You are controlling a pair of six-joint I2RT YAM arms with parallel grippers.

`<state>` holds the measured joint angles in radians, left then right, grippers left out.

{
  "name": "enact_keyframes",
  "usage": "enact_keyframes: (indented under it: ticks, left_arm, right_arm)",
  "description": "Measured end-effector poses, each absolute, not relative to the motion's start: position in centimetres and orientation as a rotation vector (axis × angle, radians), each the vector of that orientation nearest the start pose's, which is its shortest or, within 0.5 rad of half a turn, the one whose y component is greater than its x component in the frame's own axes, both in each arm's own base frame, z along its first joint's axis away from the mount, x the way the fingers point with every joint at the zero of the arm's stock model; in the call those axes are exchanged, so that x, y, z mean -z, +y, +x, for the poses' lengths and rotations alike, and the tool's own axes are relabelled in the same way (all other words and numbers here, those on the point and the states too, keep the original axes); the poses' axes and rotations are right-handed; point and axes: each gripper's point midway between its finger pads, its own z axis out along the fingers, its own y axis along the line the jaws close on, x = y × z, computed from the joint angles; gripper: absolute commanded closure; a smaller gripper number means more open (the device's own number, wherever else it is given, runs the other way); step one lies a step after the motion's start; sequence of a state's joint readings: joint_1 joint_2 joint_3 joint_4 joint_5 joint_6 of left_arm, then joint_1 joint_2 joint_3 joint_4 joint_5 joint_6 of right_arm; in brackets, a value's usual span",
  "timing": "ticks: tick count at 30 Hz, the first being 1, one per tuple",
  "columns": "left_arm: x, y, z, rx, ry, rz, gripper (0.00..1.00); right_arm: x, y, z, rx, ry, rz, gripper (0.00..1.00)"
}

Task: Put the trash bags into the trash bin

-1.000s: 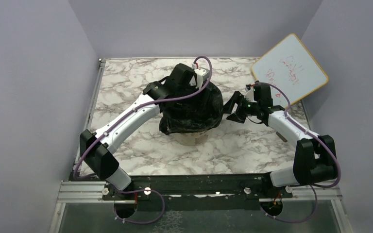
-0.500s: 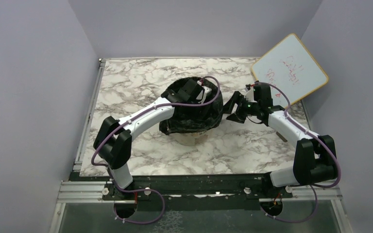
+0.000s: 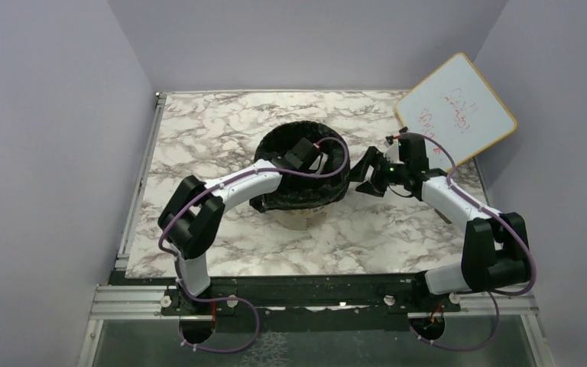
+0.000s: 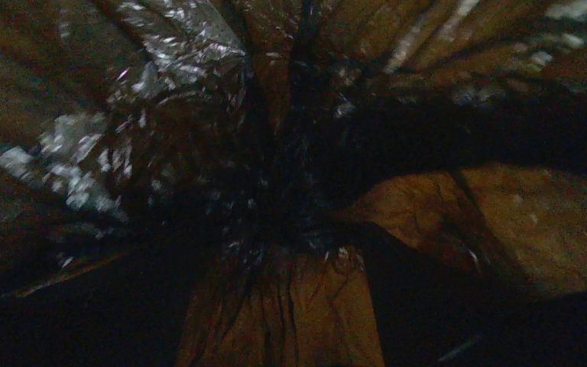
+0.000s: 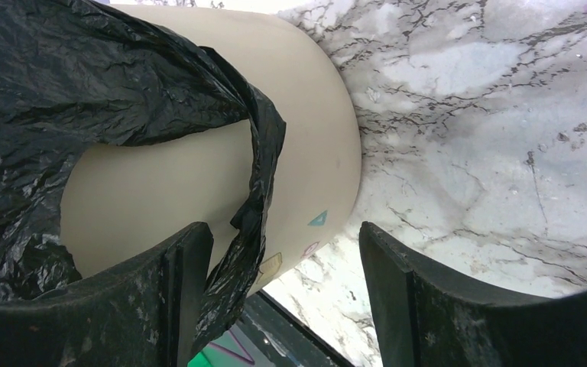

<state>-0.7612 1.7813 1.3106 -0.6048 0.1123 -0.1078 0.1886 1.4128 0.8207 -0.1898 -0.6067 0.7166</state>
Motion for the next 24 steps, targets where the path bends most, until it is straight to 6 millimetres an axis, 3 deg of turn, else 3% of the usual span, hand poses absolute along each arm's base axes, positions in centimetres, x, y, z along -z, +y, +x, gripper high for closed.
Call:
enact_keyframes:
  ticks: [7, 18, 24]
  left_arm:
    - [-3.2, -28.8, 26.8, 0.364, 2.667, 0.951, 0.23]
    - [-2.7, -27.5, 27.1, 0.267, 2.665, 0.999, 0.22]
    - [-3.4, -27.6, 27.1, 0.274, 2.660, 0.995, 0.18]
  right_arm:
    - [-11.6, 18.7, 30.5, -1.170, 2.453, 0.314, 0.23]
    - [-10.9, 18.6, 30.3, -1.162, 2.477, 0.313, 0.23]
    - [-10.2, 18.6, 30.4, -1.165, 2.490, 0.323, 0.24]
